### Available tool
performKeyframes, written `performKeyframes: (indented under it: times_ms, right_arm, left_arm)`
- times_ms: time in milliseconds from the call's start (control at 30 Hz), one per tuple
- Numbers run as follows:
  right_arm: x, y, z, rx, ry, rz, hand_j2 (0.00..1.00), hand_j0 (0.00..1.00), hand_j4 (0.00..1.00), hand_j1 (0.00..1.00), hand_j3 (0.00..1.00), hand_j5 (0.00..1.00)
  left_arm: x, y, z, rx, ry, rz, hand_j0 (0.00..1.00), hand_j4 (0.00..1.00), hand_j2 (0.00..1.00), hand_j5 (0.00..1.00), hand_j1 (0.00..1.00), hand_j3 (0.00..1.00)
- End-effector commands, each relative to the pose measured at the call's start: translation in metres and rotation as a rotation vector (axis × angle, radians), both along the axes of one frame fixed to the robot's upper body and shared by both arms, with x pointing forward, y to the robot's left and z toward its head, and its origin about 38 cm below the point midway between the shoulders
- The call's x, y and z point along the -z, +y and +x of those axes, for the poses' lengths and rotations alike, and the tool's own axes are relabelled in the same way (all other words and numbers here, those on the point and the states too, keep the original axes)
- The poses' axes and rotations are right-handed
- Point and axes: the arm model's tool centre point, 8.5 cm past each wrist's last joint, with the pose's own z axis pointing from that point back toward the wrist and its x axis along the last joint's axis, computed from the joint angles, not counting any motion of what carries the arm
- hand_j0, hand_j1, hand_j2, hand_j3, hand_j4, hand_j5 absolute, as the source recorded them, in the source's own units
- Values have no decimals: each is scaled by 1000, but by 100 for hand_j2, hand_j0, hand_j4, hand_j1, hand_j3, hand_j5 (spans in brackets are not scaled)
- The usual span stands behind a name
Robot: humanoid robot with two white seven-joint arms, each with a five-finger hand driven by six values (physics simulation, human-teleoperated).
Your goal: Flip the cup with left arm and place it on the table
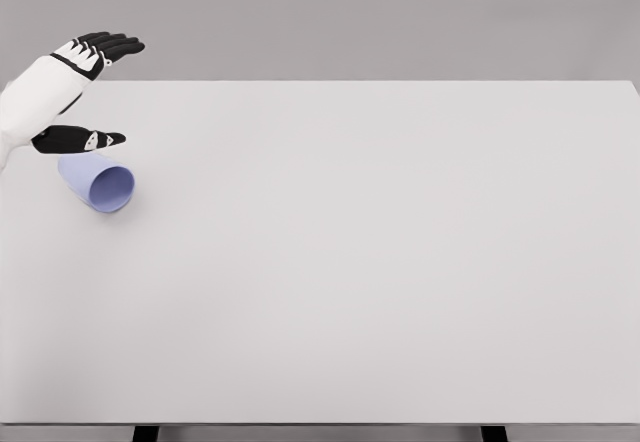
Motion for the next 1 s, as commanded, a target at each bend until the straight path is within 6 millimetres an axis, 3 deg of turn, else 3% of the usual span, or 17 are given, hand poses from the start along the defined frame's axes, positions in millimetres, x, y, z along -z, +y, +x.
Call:
performKeyframes:
  times_ms: [0, 600, 767, 967]
  right_arm:
    - [0, 0, 1, -26, 1, 0, 100, 100, 100, 100, 100, 100]
    - [0, 1, -1, -29, 7, 3, 100, 100, 100, 100, 100, 100]
    - [0, 1, -1, -29, 7, 3, 100, 100, 100, 100, 100, 100]
    - [0, 1, -1, -29, 7, 3, 100, 100, 100, 100, 100, 100]
  left_arm:
    - [-2, 0, 0, 3, -5, -8, 100, 100, 100, 100, 100, 100]
    - [2, 0, 0, -12, -6, 87, 100, 100, 100, 100, 100, 100]
    - [-11, 20, -3, -34, -6, 177, 100, 100, 100, 100, 100, 100]
    - [-14, 35, -2, -93, -27, 435, 100, 100, 100, 100, 100, 100]
